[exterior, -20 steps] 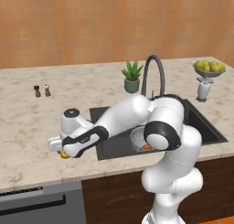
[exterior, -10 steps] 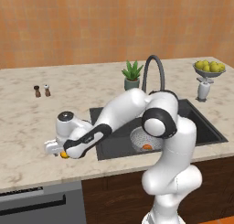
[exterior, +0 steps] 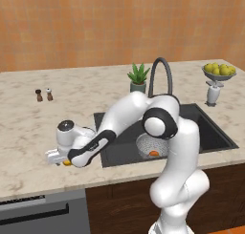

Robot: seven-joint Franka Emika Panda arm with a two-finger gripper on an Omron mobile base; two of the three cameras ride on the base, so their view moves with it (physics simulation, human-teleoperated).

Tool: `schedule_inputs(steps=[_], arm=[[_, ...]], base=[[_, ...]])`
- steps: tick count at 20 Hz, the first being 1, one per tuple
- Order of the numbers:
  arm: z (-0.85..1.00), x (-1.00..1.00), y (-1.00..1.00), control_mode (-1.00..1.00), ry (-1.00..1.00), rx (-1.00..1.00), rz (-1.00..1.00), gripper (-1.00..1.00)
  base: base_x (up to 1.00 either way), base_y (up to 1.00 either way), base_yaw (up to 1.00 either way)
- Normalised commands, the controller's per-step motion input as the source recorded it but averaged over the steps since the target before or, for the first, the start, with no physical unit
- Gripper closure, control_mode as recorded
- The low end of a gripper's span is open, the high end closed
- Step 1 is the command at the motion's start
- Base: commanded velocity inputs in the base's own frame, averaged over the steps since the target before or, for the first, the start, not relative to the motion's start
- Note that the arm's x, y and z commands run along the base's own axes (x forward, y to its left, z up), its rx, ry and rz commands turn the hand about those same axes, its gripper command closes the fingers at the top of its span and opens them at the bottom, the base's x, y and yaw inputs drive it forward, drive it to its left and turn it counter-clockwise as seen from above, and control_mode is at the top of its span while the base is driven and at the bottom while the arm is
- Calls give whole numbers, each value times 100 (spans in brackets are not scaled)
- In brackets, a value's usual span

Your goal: Put the colander in the sink, put the tangerine, orange in the colander, and turn on the sink faucet and pour water over the colander.

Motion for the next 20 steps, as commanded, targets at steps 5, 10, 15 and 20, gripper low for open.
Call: schedule_inputs(steps=[5,10,15,20], arm=[[-15,0,-2,-100,-1,-1,0,100],[2,-17,-34,-100,0,0,0,100],[30,-19,-67,-100,-7,0,-11,100],[50,-1,-61,-100,-6,0,-23,100]], base=[[0,0,0],[0,0,0],[0,0,0],[0,0,0]])
